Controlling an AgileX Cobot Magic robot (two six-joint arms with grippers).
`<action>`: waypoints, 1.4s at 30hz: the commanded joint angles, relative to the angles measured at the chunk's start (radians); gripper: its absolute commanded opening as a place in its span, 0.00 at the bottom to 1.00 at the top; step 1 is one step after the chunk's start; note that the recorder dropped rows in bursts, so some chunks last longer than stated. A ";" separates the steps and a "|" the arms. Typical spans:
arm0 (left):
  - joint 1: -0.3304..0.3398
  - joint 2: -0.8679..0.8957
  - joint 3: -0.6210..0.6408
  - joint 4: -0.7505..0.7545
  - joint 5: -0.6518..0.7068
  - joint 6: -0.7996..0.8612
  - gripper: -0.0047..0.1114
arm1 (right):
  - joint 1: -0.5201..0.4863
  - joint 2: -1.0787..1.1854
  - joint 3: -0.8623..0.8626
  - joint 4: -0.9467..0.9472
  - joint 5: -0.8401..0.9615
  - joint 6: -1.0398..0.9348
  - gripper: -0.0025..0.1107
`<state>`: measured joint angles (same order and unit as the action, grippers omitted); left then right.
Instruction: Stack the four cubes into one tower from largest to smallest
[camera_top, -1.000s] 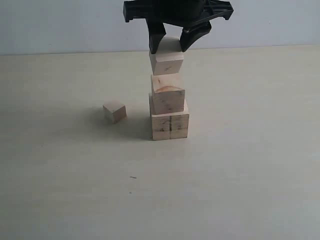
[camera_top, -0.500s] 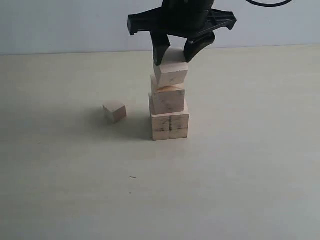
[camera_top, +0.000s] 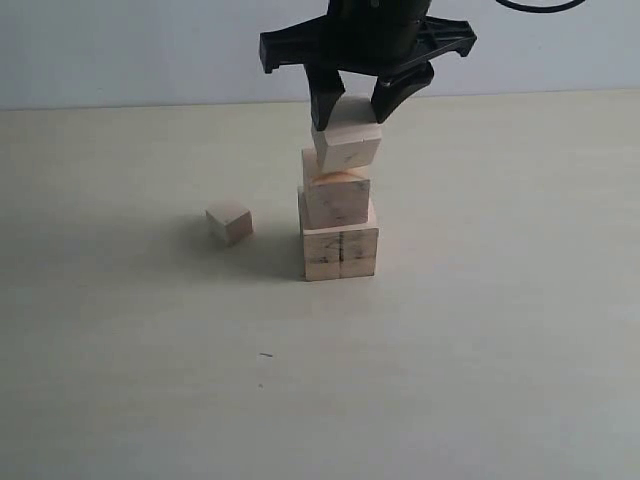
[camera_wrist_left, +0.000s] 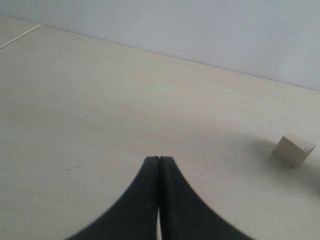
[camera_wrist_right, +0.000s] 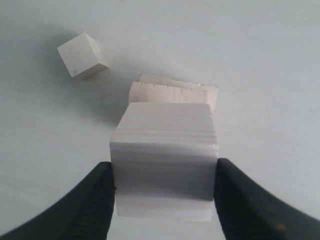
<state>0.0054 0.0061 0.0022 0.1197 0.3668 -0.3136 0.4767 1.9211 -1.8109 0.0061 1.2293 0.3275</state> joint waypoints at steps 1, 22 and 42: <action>-0.007 -0.006 -0.002 0.002 -0.008 0.003 0.04 | 0.000 0.000 0.001 -0.006 -0.008 -0.001 0.36; -0.007 -0.006 -0.002 0.002 -0.008 0.005 0.04 | 0.000 0.032 0.001 0.040 -0.008 0.042 0.36; -0.007 -0.006 -0.002 0.002 -0.008 0.006 0.04 | 0.000 0.031 0.001 0.029 -0.048 0.042 0.37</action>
<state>0.0054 0.0061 0.0022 0.1197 0.3668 -0.3136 0.4767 1.9491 -1.8109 0.0439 1.2026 0.3691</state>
